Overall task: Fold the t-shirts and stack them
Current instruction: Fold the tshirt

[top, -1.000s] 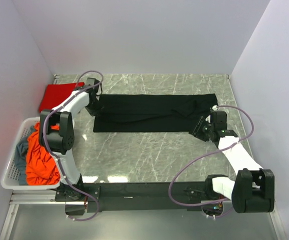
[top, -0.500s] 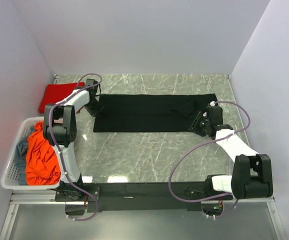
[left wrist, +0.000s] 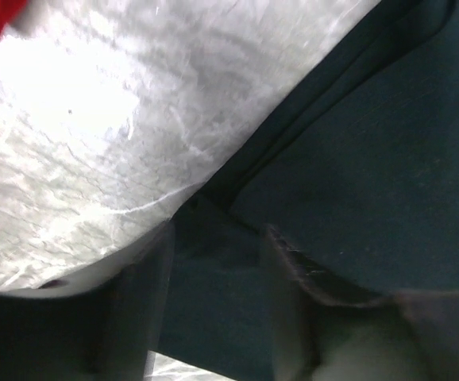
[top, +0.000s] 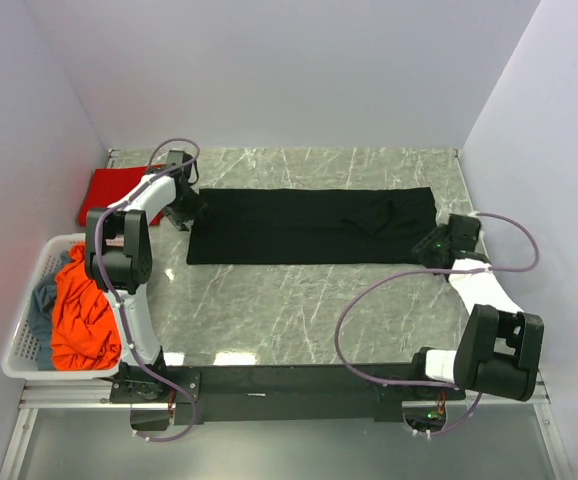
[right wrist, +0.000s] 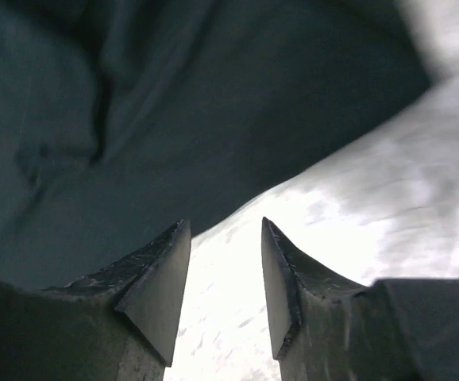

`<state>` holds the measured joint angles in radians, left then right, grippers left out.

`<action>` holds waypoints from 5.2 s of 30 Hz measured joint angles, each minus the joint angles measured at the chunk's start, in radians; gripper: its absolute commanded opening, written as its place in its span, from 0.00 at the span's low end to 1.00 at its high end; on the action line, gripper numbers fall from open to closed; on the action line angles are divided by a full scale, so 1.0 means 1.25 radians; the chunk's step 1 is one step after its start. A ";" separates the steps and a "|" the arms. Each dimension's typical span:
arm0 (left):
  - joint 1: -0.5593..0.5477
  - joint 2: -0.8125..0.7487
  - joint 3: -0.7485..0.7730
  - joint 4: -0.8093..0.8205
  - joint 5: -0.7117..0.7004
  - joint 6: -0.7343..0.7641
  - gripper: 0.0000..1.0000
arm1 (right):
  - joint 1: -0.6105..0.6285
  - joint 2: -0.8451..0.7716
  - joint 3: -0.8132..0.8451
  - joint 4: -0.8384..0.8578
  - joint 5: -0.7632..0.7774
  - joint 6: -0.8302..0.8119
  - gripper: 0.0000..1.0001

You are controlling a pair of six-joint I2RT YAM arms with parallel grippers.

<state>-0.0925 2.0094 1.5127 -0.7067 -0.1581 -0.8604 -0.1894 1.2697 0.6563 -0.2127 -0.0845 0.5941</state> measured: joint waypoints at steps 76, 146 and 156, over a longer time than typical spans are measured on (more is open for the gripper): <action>-0.348 -0.594 -0.779 0.040 0.356 -0.161 0.43 | -0.088 0.655 0.702 -0.122 -0.007 0.009 0.20; -0.541 -0.429 -0.375 -0.078 0.254 -0.072 0.77 | 0.191 0.583 0.671 -0.087 -0.227 -0.020 0.43; -0.263 -0.338 -0.263 -0.038 0.160 0.077 0.84 | 0.191 0.583 0.617 -0.012 -0.244 0.139 0.49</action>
<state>-0.4210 1.5864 1.1839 -0.7536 0.0418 -0.7639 0.0498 1.9980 1.4273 -0.2276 -0.3893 0.7685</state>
